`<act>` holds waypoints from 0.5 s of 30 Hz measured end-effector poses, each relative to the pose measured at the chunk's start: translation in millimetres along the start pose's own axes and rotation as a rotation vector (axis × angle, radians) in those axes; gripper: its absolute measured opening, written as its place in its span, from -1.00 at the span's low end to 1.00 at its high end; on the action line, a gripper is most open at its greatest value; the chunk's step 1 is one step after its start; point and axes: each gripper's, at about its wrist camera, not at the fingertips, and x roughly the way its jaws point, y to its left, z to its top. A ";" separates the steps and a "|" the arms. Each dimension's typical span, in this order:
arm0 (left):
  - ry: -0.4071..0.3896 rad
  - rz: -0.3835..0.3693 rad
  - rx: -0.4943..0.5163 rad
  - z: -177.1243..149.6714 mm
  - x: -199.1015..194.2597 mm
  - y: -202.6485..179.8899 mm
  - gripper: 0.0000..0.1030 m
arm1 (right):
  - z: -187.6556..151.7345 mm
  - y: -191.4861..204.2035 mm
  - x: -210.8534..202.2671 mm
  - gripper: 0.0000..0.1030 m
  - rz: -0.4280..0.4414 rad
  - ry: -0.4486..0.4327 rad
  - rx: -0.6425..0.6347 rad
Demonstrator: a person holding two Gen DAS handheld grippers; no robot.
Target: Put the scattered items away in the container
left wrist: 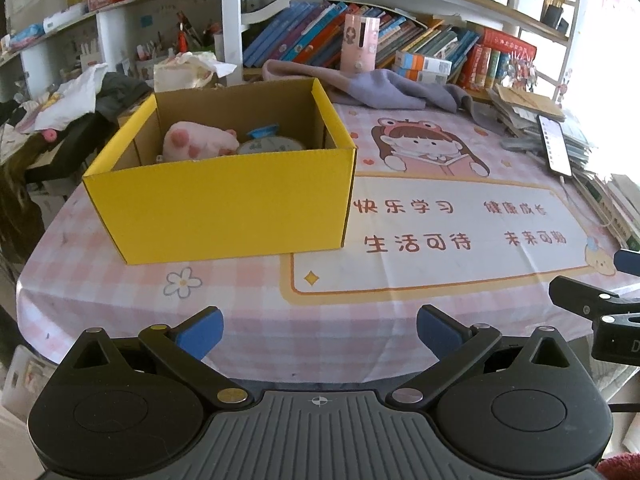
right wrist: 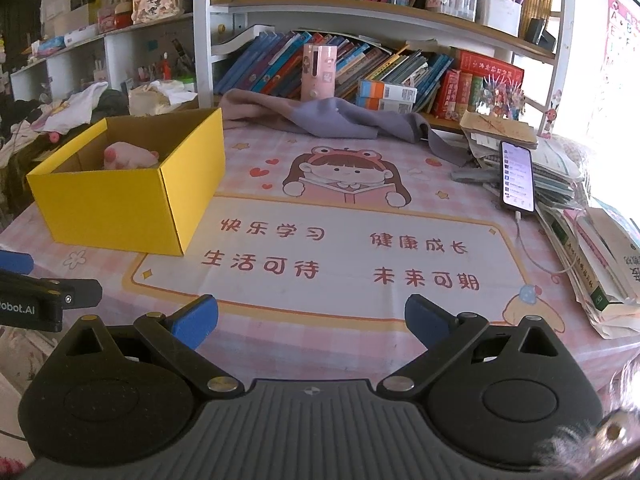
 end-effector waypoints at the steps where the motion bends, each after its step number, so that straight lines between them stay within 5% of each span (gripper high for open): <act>1: 0.001 -0.001 -0.001 -0.3 0.1 0.0 1.00 | -0.9 0.7 0.2 0.95 0.001 0.001 0.000; 15: 0.034 -0.017 -0.046 -1.3 7.4 -0.1 1.00 | -1.7 -4.1 6.5 0.95 0.019 0.029 -0.005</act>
